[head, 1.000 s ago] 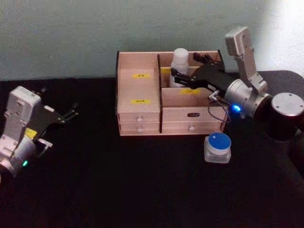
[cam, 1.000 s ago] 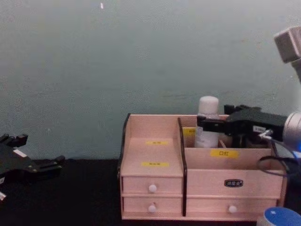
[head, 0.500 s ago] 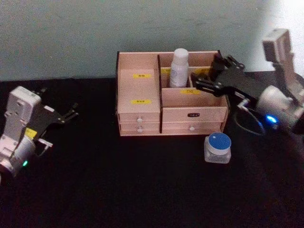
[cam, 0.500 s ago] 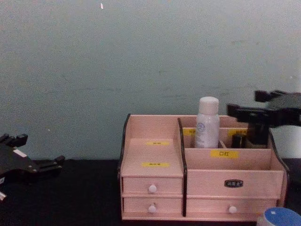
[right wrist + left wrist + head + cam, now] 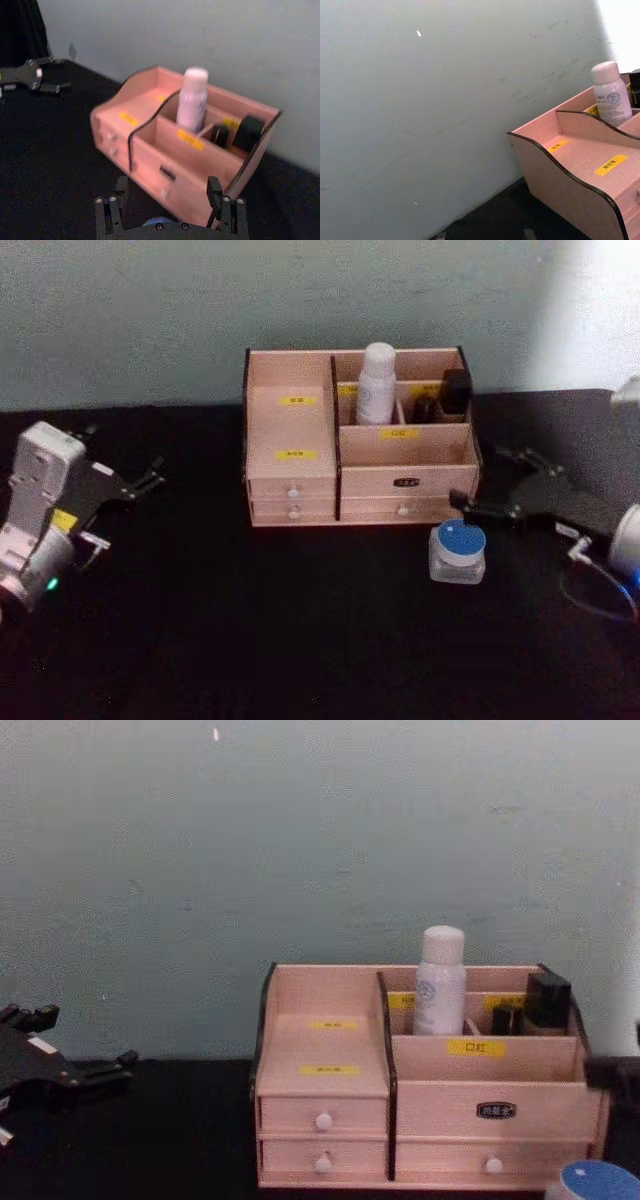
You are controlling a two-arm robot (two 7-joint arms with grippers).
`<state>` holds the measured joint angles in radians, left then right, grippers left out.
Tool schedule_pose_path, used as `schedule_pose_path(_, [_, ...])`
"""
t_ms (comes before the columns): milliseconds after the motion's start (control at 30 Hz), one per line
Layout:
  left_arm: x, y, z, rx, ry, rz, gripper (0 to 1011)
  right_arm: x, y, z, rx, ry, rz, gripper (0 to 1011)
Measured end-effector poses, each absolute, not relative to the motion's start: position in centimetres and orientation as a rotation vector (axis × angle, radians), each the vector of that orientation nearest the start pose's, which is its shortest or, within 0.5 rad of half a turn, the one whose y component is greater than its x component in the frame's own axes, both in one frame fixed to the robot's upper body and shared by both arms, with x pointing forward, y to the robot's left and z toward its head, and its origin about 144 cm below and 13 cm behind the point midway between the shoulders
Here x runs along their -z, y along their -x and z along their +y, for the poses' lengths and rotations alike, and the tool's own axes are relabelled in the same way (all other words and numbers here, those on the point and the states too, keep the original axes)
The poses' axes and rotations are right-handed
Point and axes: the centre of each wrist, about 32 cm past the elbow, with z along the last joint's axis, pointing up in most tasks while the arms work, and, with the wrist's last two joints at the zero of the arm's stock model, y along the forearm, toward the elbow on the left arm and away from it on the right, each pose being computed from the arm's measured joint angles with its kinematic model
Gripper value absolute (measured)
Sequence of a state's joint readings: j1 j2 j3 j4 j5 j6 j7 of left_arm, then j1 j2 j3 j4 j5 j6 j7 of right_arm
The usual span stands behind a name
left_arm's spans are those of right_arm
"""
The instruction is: Pick up the facial cleanser and watermelon frost from the table and place them into the tiered storage box.
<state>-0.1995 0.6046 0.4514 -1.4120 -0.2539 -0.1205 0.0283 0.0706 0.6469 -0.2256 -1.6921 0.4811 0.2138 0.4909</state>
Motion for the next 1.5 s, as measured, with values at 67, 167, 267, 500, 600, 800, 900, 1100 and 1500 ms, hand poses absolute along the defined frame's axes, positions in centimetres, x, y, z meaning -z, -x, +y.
schedule_pose_path(67, [-114.0,-48.9,31.0,-1.248,-0.304,-0.285,1001,-120.8,-46.0,-32.8,0.841,0.271,0.077,1000])
schedule_pose_path(167, [-114.0,-48.9,31.0,-1.248,-0.304,-0.285,1001,-120.6,-45.5,-32.9,0.846,0.295,0.107,1000])
schedule_pose_path(267, [-114.0,-48.9,31.0,-1.248,-0.304,-0.285,1001,-120.2,-45.3,-32.7,0.855,0.321,0.134,1000])
schedule_pose_path(500, [-114.0,-48.9,31.0,-1.248,-0.304,-0.285,1001,-119.4,-45.7,-32.1,0.862,0.371,0.176,1000])
schedule_pose_path(600, [-114.0,-48.9,31.0,-1.248,-0.304,-0.285,1001,-119.1,-46.0,-31.9,0.861,0.386,0.184,1000])
schedule_pose_path(800, [-114.0,-48.9,31.0,-1.248,-0.304,-0.285,1001,-118.8,-46.4,-31.6,0.859,0.408,0.19,1000])
schedule_pose_path(900, [-114.0,-48.9,31.0,-1.248,-0.304,-0.285,1001,-118.6,-46.7,-31.4,0.857,0.42,0.189,1000])
schedule_pose_path(1100, [-114.0,-48.9,31.0,-1.248,-0.304,-0.285,1001,-118.2,-47.1,-31.2,0.856,0.439,0.186,1000])
schedule_pose_path(1500, [-114.0,-48.9,31.0,-1.248,-0.304,-0.285,1001,-117.5,-47.7,-30.9,0.848,0.465,0.196,1000])
